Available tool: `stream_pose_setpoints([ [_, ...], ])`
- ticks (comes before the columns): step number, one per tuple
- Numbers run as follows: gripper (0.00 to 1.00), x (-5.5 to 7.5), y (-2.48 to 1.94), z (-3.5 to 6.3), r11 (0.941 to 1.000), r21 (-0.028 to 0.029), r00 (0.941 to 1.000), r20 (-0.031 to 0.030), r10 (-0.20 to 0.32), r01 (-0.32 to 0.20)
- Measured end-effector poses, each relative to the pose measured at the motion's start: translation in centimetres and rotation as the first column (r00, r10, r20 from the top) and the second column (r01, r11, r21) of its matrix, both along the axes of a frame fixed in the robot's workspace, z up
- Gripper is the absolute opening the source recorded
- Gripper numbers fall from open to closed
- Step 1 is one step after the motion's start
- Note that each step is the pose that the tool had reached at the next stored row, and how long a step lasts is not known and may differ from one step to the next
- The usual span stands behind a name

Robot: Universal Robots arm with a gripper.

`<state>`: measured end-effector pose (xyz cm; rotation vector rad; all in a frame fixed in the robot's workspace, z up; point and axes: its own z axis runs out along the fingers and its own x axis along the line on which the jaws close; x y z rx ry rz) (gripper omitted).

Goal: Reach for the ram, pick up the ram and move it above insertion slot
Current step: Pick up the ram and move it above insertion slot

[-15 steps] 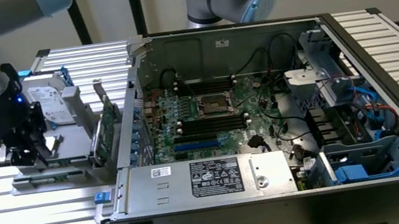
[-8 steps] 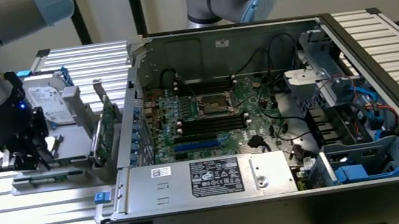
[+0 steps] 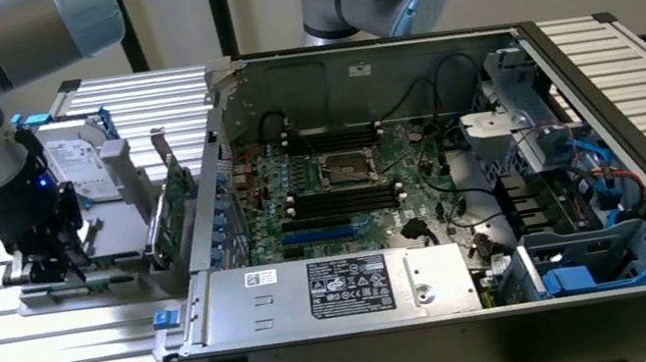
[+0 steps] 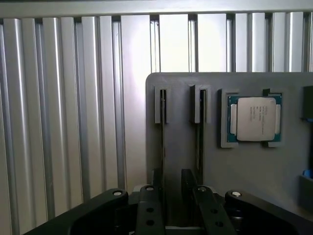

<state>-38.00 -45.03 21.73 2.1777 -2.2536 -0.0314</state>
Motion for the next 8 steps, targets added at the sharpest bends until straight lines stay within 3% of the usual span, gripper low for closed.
stream_pose_setpoints([
  [8,0.31,0.0,-0.23,-1.36,1.0000,-0.0001,1.0000,-0.0001,0.000,0.000],
])
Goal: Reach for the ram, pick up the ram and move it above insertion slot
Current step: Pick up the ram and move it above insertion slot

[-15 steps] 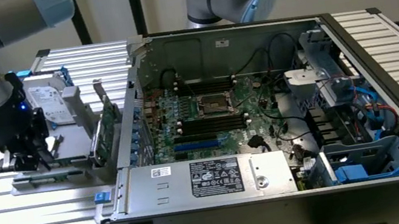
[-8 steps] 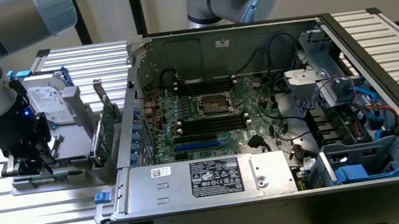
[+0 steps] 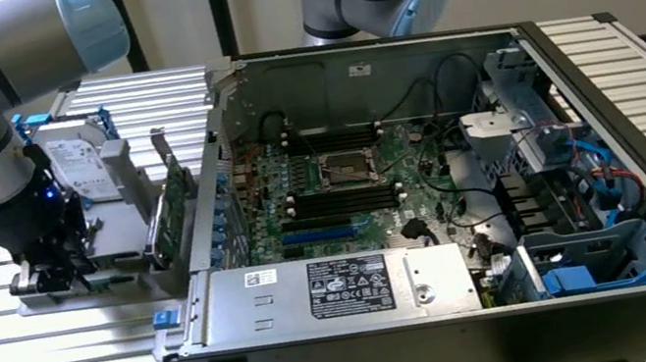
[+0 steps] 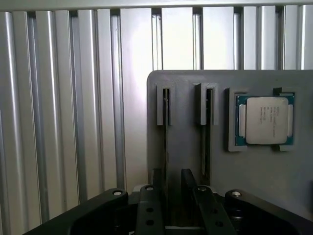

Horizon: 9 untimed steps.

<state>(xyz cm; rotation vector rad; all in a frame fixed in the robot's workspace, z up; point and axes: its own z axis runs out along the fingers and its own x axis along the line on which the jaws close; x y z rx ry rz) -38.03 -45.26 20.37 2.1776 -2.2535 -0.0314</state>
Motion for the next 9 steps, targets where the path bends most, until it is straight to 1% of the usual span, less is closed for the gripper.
stream_pose_setpoints([
  [3,0.31,-0.03,-0.01,-0.19,1.0000,0.0008,1.0000,0.0004,0.000,0.000],
  [7,0.31,-0.20,-0.01,-0.27,1.0000,0.0048,1.0000,0.0008,0.001,-0.001],
  [9,0.31,-0.22,-0.01,-0.35,1.0000,0.0058,1.0000,0.0010,0.001,-0.001],
])
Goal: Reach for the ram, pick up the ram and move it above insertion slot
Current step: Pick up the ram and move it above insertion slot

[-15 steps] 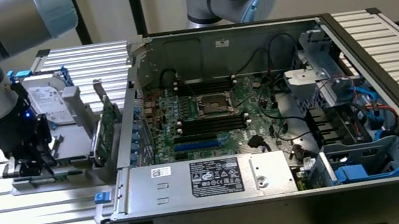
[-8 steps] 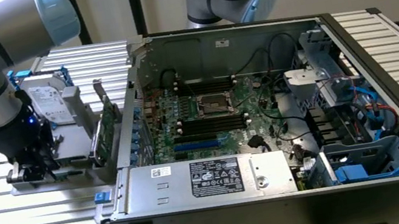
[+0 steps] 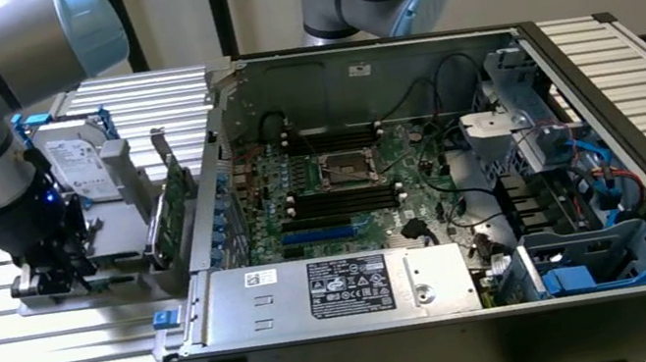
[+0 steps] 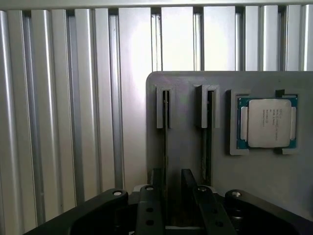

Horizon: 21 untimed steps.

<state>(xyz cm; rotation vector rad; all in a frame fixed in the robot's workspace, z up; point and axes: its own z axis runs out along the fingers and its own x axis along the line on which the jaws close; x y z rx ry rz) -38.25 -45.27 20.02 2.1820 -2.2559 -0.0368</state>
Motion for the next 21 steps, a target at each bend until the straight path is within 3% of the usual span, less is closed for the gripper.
stream_pose_setpoints([
  [9,0.31,-0.01,-0.02,-0.25,1.0000,0.0003,1.0000,-0.0003,0.000,0.000],
  [11,0.28,-0.01,-0.03,-0.26,1.0000,0.0002,1.0000,-0.0003,0.000,0.000],
  [12,0.16,-0.01,-0.03,-0.26,1.0000,0.0003,1.0000,-0.0001,0.000,0.000],
  [21,0.13,0.00,-0.03,-0.25,1.0000,0.0004,1.0000,-0.0002,0.000,0.000],
])
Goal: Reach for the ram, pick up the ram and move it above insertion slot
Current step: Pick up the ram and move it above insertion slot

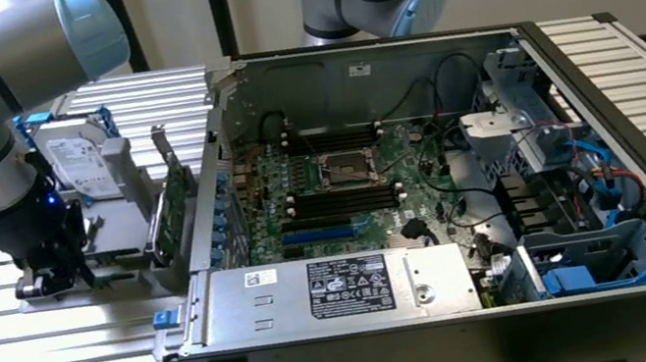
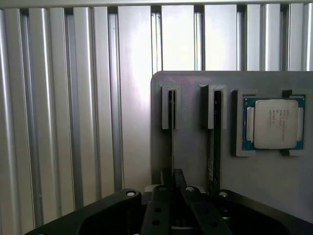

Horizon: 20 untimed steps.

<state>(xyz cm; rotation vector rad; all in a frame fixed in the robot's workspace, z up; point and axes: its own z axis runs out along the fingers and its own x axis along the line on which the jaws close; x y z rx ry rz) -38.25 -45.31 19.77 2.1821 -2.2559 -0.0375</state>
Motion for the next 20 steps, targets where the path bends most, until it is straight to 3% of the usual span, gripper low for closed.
stream_pose_setpoints([
  [5,0.13,0.1,0.00,0.47,1.0000,-0.0001,1.0000,-0.0005,0.000,0.000],
  [11,0.13,0.1,0.00,1.75,1.0000,0.0000,1.0000,-0.0007,0.000,0.000],
  [15,0.13,0.2,0.00,3.02,1.0000,0.0000,1.0000,-0.0007,0.000,0.000],
  [20,0.13,0.4,0.00,5.27,1.0000,-0.0001,1.0000,-0.0011,0.000,0.000],
])
